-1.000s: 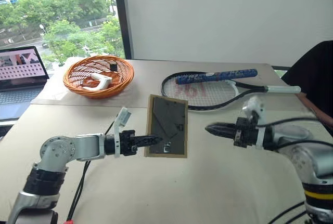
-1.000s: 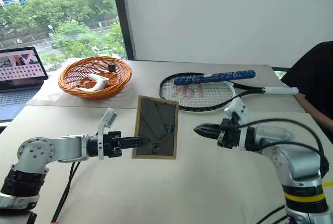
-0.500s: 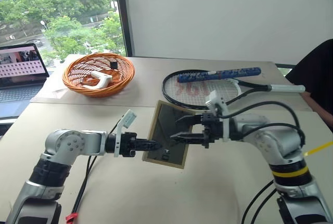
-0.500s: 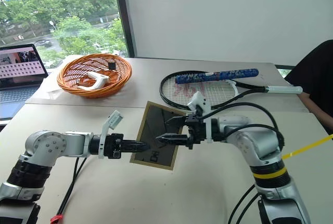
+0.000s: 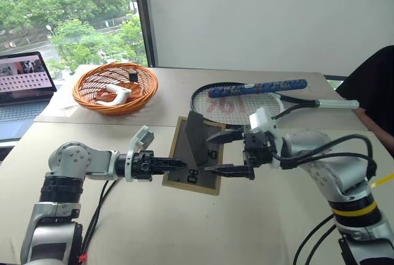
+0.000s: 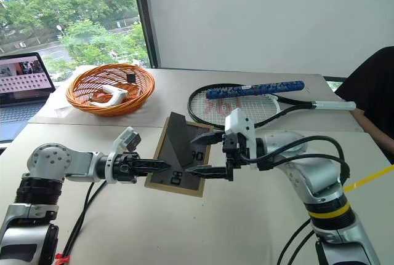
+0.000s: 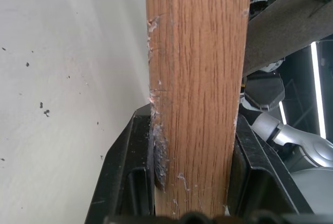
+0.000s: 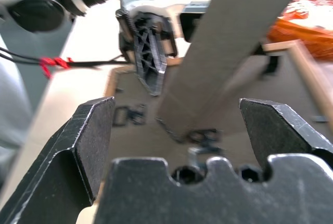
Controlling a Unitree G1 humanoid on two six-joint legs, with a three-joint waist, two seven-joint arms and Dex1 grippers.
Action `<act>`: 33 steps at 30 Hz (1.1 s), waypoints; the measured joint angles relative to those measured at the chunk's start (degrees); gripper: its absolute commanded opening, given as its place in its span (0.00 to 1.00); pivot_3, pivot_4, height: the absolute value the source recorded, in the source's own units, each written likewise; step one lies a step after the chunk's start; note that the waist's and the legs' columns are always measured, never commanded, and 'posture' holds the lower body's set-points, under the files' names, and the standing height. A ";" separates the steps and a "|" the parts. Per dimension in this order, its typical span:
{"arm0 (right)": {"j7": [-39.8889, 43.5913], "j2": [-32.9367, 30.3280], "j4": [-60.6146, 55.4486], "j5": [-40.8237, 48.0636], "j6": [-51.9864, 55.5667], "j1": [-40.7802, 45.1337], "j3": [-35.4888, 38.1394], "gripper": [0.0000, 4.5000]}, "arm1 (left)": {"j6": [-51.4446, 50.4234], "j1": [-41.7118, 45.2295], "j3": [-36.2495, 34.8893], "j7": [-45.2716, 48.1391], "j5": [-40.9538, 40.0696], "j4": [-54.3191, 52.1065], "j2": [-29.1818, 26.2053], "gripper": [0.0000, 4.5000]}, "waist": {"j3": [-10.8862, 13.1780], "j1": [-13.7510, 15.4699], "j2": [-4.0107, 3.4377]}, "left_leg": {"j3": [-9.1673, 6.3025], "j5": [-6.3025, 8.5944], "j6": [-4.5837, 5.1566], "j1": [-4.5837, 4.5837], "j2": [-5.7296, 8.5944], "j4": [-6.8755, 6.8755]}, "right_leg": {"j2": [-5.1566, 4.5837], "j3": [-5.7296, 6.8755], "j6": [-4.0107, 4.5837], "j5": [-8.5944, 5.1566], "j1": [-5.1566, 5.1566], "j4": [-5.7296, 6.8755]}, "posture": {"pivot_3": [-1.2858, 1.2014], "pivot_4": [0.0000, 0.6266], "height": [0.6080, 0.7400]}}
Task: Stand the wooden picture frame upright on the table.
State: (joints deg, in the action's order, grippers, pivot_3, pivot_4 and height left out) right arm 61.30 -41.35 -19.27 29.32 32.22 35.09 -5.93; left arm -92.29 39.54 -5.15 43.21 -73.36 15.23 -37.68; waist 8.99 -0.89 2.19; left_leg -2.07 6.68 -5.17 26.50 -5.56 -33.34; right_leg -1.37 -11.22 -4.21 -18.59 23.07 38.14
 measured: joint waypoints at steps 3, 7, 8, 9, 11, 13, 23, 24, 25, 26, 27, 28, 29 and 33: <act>-0.13 -2.25 4.03 -4.45 -5.76 -1.45 1.43 0.98 | -0.01 0.27 0.68 1.49 -0.85 0.38 -1.45 0.26 | 0.00 0.03 0.00 | 0.00 0.00 0.00 0.00 0.00 -0.01 | 0.00 0.00 0.00 0.00 -0.01 0.00 | 0.52 0.24 1.00; -2.63 -4.96 11.80 -16.37 -26.33 -4.20 2.24 0.98 | -0.01 1.05 2.32 3.83 -1.50 1.45 -3.67 0.26 | 0.00 0.06 0.00 | 0.00 0.00 0.00 0.00 0.00 -0.03 | 0.00 0.03 0.00 0.00 0.00 -0.02 | 0.52 0.24 1.00; -5.38 -5.21 15.71 -22.62 -37.11 -4.68 1.93 0.98 | -0.01 1.05 2.68 4.60 -1.75 1.82 -4.76 0.26 | 0.00 -0.03 0.00 | 0.00 0.00 0.00 0.00 0.00 -0.03 | 0.00 0.04 0.00 0.00 -0.01 -0.02 | 0.52 0.24 1.00; -9.53 -5.09 19.45 -29.04 -47.65 -4.63 1.51 0.98 | -0.02 1.13 2.96 5.13 -1.88 2.08 -5.36 0.26 | 0.01 -0.22 -0.01 | 0.00 0.00 0.00 0.00 0.00 -0.03 | -0.01 0.03 0.00 0.00 0.03 -0.01 | 0.52 0.24 1.00; -16.60 -4.25 23.88 -38.52 -61.47 -4.11 0.15 0.98 | -0.01 1.39 3.50 6.00 -1.95 2.02 -5.38 0.26 | 0.02 -0.42 -0.05 | 0.00 -0.01 -0.02 -0.02 0.00 0.00 | 0.01 0.03 0.01 0.01 0.03 0.05 | 0.52 0.24 1.00; -23.79 -1.67 25.69 -46.11 -70.49 -3.56 -0.51 0.98 | -0.01 1.39 4.18 6.52 -0.68 0.85 -5.34 0.26 | 0.03 -0.62 -0.06 | -0.01 -0.05 -0.07 -0.03 0.00 0.03 | 0.00 0.03 0.02 0.01 0.04 0.08 | 0.52 0.24 1.00; -42.56 7.69 26.60 -63.55 -79.41 -1.56 -3.69 0.98 | 0.12 1.69 6.31 10.09 1.91 -0.41 -5.33 0.26 | 0.04 -0.29 -0.08 | -0.09 -0.31 -0.22 -0.05 0.00 -0.06 | 0.01 0.10 0.04 0.02 0.03 0.53 | 0.52 0.24 1.00; -43.46 7.95 26.60 -64.40 -79.47 -1.51 -3.73 0.87 | 1.69 1.56 6.52 10.86 3.56 -2.06 -5.41 0.26 | 0.04 -0.27 -0.08 | -0.11 -0.33 -0.21 -0.05 0.00 -0.13 | 0.00 0.11 0.04 0.02 0.01 0.58 | 0.52 0.24 1.00; -43.99 7.96 26.65 -64.96 -79.47 -1.51 -3.74 0.84 | 3.01 1.47 6.66 11.38 4.47 -3.44 -5.42 0.26 | 0.05 -0.21 -0.08 | -0.11 -0.33 -0.21 -0.05 0.00 -0.20 | 0.00 0.12 0.04 0.02 0.00 0.63 | 0.52 0.24 1.00; -44.45 7.97 26.67 -65.30 -79.48 -1.51 -3.94 0.77 | 4.62 1.43 6.90 12.27 5.94 -5.20 -5.42 0.26 | 0.05 -0.12 -0.08 | -0.12 -0.33 -0.21 -0.06 0.00 -0.28 | 0.01 0.13 0.04 0.02 -0.03 0.68 | 0.52 0.24 1.00; -44.60 7.98 26.69 -65.30 -79.57 -1.50 -4.17 0.70 | 5.45 1.41 7.06 12.92 6.54 -6.00 -5.39 0.26 | 0.05 -0.11 -0.08 | -0.12 -0.33 -0.21 -0.07 0.00 -0.33 | 0.01 0.13 0.04 0.02 -0.05 0.72 | 0.52 0.24 1.00; -44.70 7.98 26.77 -65.29 -79.71 -1.50 -4.38 0.61 | 5.75 1.41 7.15 13.54 6.89 -6.23 -5.30 0.48 | 0.05 -0.15 -0.08 | -0.13 -0.33 -0.20 -0.09 0.00 -0.39 | 0.01 0.13 0.04 0.02 -0.07 0.75 | 0.52 0.24 1.00; -45.13 8.08 26.78 -64.94 -80.20 -1.46 -4.49 0.53 | 5.77 1.41 7.32 13.69 7.68 -6.49 -5.08 0.55 | 0.05 -0.18 -0.09 | -0.13 -0.33 -0.19 -0.10 0.00 -0.42 | 0.01 0.13 0.03 0.02 -0.08 0.77 | 0.52 0.24 1.00; -45.24 7.78 26.76 -65.70 -81.03 -1.70 -5.01 0.29 | 5.14 2.13 5.69 13.97 8.02 -6.19 -3.82 0.92 | 0.05 -0.33 -0.08 | -0.21 -0.35 -0.17 -0.12 0.00 -0.49 | 0.03 0.17 0.03 0.03 -0.13 0.82 | 0.52 0.24 1.00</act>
State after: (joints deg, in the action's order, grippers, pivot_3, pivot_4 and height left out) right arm 16.07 -33.57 7.49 -36.38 -48.81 33.39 -10.95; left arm -87.15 41.67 0.54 57.18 -65.33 9.04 -41.49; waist 9.04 -1.22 2.11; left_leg -2.28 6.33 -5.33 26.38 -5.56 -33.83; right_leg -1.34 -11.05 -4.18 -18.56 22.93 38.97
